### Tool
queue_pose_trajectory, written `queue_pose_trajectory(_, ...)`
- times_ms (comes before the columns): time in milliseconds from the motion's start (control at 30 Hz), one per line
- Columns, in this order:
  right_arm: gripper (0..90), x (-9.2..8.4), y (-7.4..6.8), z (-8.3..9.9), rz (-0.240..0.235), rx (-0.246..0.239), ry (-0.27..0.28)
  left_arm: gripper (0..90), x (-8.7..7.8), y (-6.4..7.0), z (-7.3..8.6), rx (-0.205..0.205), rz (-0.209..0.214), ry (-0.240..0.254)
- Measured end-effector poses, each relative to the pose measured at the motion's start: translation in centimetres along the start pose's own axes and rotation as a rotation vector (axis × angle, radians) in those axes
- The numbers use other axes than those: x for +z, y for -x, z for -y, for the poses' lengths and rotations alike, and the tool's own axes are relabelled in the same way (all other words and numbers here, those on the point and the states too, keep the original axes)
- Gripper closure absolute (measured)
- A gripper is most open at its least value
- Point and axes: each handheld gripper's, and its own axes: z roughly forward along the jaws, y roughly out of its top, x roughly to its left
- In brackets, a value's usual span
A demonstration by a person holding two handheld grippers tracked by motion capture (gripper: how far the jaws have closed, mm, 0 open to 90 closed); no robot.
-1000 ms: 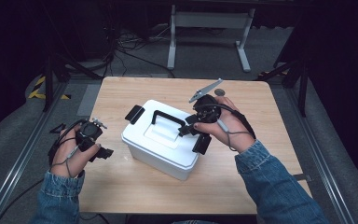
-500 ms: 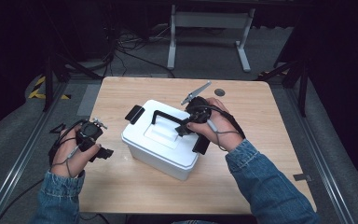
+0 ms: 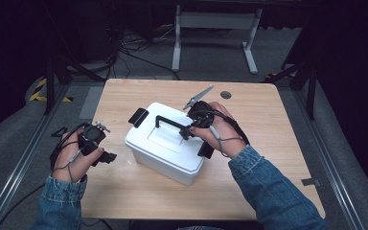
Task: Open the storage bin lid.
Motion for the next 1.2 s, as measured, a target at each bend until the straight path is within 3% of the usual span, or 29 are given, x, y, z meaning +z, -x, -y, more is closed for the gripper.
queue_pose_trajectory(333, 85.1, -1.1, -0.7, -0.5, 0.009, -0.021, 0.067, 19.1, 0.0, 0.0, 0.1, -0.012, 0.007, -0.004)
queue_pose_trajectory(700, 85.1, -3.7, -0.7, -0.8, 0.001, -0.017, 0.140, 19.0, 0.0, 0.0, 0.1, -0.013, 0.010, -0.004)
queue_pose_trajectory(933, 85.1, -4.9, -0.6, -0.6, -0.001, -0.001, 0.154, 19.0, 0.0, 0.0, 0.1, -0.010, 0.009, -0.003)
queue_pose_trajectory(1200, 85.1, -6.8, 0.2, 0.6, 0.040, 0.014, 0.171, 19.0, -0.1, -0.1, 0.2, -0.018, 0.013, -0.002)
